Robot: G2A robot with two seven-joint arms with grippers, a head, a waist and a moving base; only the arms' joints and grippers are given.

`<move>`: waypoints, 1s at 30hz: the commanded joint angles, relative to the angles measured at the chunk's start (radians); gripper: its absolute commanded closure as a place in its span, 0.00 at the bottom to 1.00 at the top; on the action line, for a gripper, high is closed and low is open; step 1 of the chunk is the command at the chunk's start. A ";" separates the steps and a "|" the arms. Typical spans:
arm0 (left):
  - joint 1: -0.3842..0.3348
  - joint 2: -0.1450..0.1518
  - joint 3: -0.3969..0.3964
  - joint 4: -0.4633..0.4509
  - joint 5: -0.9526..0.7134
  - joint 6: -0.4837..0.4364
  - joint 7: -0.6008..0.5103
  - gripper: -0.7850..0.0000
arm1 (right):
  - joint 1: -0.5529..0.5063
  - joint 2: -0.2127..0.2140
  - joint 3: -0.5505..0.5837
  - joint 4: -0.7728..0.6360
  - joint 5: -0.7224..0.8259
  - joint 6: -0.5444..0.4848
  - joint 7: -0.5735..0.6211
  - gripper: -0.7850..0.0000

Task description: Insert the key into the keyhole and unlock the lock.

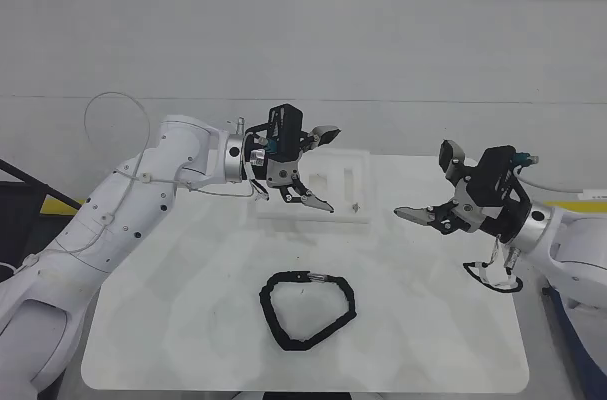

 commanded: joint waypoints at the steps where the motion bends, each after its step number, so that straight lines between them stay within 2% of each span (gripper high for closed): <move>1: 0.000 0.000 0.000 0.000 0.000 0.000 0.000 0.00 | 0.000 0.000 0.000 0.000 0.000 0.000 0.000 0.00; 16: 0.000 0.000 0.000 0.000 0.000 0.000 0.000 0.00 | -0.010 -0.001 -0.006 0.001 -0.006 0.014 -0.002 0.00; 24: 0.000 0.000 0.000 0.000 0.000 0.000 0.000 0.00 | -0.035 -0.024 -0.106 0.011 -0.053 0.159 -0.002 0.00; 30: 0.000 0.000 0.000 0.000 0.000 0.000 0.000 0.00 | -0.006 -0.052 -0.213 0.036 -0.070 0.345 0.053 0.00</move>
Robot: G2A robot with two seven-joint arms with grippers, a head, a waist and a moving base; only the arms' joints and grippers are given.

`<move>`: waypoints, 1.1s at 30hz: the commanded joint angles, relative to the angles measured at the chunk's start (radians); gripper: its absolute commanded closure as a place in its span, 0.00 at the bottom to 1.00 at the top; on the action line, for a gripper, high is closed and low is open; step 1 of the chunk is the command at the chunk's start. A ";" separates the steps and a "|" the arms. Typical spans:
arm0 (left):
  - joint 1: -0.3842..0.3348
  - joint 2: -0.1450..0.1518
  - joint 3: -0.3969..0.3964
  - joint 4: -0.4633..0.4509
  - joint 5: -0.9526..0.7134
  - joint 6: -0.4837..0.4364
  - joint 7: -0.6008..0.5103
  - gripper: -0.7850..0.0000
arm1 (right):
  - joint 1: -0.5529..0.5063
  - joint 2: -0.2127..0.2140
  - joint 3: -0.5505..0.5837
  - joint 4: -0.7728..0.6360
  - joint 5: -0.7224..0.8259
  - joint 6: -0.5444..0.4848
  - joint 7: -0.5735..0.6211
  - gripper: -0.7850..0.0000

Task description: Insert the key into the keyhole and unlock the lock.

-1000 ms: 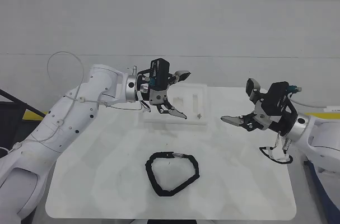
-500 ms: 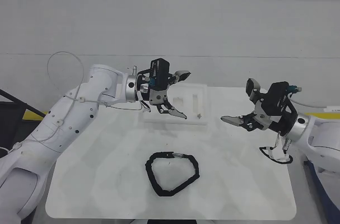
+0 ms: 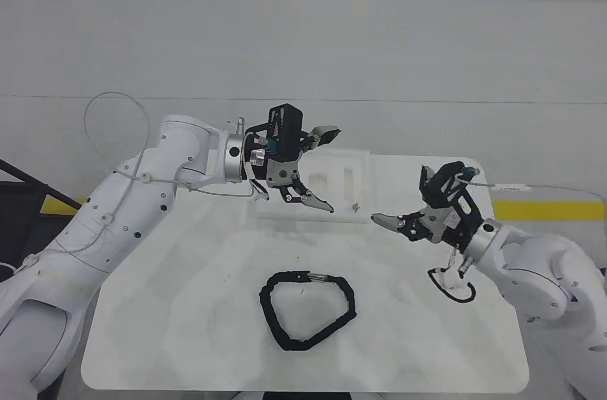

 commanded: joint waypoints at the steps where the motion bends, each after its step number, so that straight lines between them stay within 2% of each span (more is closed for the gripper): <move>1: 0.000 0.000 0.000 0.000 0.000 0.000 0.000 0.00 | 0.023 -0.010 -0.041 0.006 -0.005 0.077 0.040 0.00; 7: 0.000 0.000 0.000 0.000 0.000 0.000 0.000 0.00 | 0.137 -0.061 -0.189 0.072 0.043 0.250 0.142 0.00; 15: 0.000 0.000 0.000 0.000 0.000 0.000 0.000 0.00 | 0.303 -0.143 -0.348 0.248 0.162 0.399 0.207 0.00; 23: 0.000 0.000 0.000 0.000 0.000 0.000 0.000 0.00 | 0.428 -0.216 -0.465 0.374 0.202 0.442 0.239 0.00; 33: 0.000 0.000 0.000 0.000 0.000 0.000 0.000 0.00 | 0.496 -0.281 -0.527 0.523 0.261 0.449 0.255 0.00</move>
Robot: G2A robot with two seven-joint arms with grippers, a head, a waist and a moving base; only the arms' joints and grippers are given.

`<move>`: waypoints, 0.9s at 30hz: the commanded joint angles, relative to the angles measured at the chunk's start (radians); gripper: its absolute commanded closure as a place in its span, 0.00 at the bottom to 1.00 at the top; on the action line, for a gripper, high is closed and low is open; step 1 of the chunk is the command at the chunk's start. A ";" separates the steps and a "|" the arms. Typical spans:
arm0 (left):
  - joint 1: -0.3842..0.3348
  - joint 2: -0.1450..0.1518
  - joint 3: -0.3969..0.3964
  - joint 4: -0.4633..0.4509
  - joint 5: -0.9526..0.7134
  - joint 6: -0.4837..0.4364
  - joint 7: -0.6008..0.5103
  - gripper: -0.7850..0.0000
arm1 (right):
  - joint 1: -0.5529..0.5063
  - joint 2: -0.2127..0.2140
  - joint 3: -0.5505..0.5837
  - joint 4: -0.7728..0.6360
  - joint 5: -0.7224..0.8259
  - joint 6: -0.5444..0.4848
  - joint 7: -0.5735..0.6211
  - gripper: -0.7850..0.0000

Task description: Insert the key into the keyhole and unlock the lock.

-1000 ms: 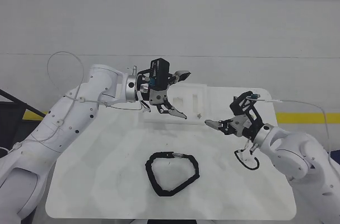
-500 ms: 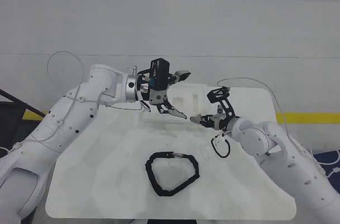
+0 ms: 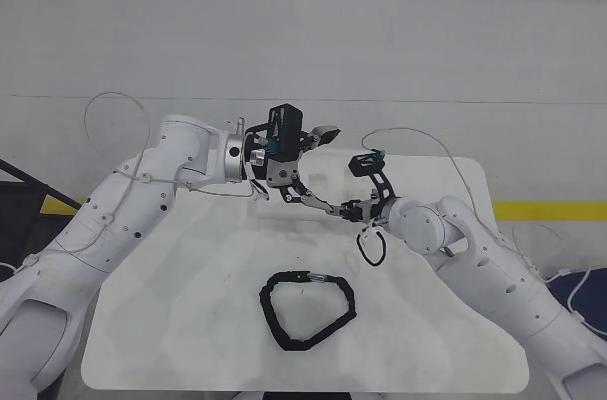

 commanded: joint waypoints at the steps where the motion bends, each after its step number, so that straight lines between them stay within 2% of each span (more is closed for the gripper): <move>1: 0.000 0.000 0.000 0.000 0.000 0.000 0.000 0.00 | 0.002 -0.005 0.000 0.012 0.010 -0.006 -0.003 0.00; 21: 0.000 0.000 0.000 0.000 0.000 0.000 0.000 0.00 | -0.007 -0.005 0.002 0.013 0.009 -0.005 -0.003 0.00; 27: 0.000 0.000 0.000 0.000 0.000 0.000 0.000 0.00 | 0.025 -0.021 -0.008 0.006 -0.025 0.013 0.070 0.00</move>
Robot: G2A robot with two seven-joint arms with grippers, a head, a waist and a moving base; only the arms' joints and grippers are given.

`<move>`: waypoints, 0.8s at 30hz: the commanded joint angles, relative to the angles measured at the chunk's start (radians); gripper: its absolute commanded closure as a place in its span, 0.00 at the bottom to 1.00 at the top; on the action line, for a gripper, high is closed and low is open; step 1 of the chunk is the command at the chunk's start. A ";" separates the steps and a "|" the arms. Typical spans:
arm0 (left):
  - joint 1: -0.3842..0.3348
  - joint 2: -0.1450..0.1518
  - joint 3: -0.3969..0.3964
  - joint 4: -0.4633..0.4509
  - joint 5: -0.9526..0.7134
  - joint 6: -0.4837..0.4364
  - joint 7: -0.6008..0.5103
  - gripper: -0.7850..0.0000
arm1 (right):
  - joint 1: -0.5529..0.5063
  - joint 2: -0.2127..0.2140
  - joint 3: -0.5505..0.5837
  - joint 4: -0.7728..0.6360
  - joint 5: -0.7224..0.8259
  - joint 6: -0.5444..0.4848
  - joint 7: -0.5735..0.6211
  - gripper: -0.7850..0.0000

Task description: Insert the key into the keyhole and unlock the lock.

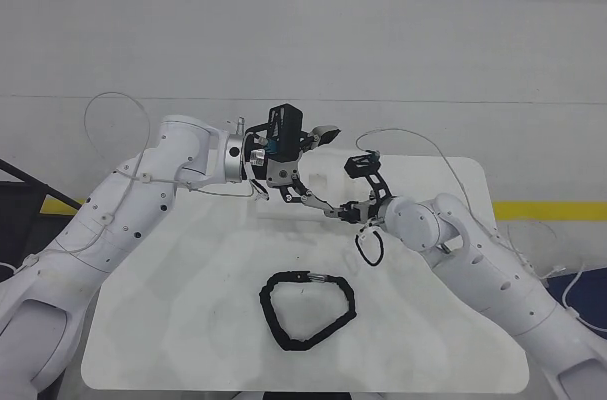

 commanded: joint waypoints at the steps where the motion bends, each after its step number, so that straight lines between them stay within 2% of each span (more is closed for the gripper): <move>1: 0.000 0.000 0.000 0.000 0.000 0.000 0.000 0.00 | 0.009 -0.007 0.000 0.010 0.008 0.005 0.010 0.00; 12: 0.000 0.000 0.000 0.000 0.000 0.000 0.000 0.00 | 0.041 -0.036 -0.005 0.067 0.014 0.049 0.101 0.00; 13: 0.000 0.000 0.000 0.000 0.000 0.000 0.000 0.00 | 0.042 -0.038 -0.006 0.069 0.013 0.051 0.107 0.02; 14: 0.000 0.000 0.000 0.000 0.000 0.000 0.000 0.00 | 0.042 -0.040 -0.005 0.073 0.012 0.053 0.113 0.15; 15: 0.000 0.000 0.000 0.000 0.000 0.000 0.000 0.00 | 0.043 -0.042 -0.005 0.076 0.010 0.057 0.116 0.23; 18: 0.000 0.000 0.000 0.000 0.000 0.000 0.000 0.00 | 0.043 -0.047 0.001 0.086 0.011 0.066 0.120 0.30; 22: 0.000 0.000 0.000 0.000 0.000 0.000 0.000 0.00 | 0.042 -0.053 0.006 0.091 0.008 0.080 0.126 0.51; 24: 0.000 0.000 0.000 0.000 0.000 0.000 0.000 0.00 | 0.041 -0.056 0.011 0.094 0.005 0.091 0.126 0.53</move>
